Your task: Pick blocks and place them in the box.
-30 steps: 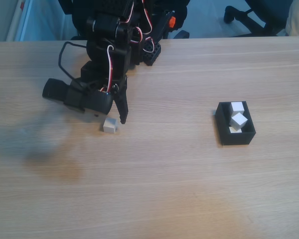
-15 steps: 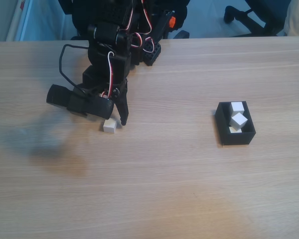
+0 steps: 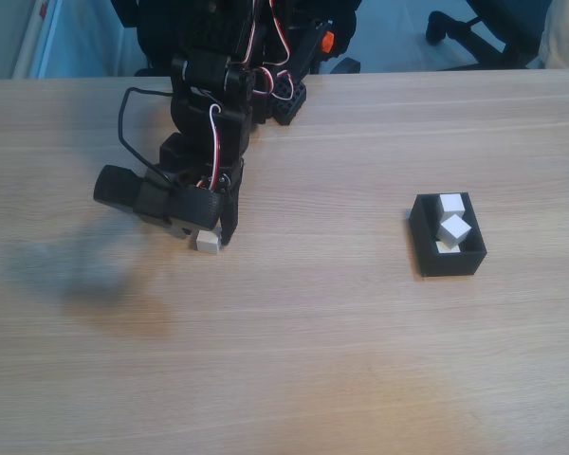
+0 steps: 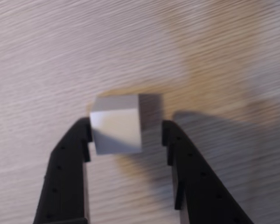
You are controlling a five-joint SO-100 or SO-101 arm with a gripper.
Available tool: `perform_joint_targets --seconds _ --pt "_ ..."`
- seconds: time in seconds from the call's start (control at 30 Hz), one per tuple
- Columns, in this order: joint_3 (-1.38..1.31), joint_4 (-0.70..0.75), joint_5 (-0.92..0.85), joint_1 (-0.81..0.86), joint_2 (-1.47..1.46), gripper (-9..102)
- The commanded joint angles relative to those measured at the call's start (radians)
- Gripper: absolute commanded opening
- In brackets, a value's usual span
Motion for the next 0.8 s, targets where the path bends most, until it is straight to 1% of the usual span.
perform_joint_targets --seconds 0.0,0.17,0.33,0.47,0.6,0.77 --pt "-0.003 -0.011 -0.002 -0.006 0.002 9" --pt "0.006 -0.006 -0.002 -0.018 0.002 1" --pt "0.014 0.008 0.000 -0.031 0.023 0" --pt "0.009 0.028 0.011 -0.074 0.103 0" --pt "-0.003 0.044 0.041 -0.183 0.215 0" --pt "-0.040 0.091 0.092 -0.413 0.334 0"
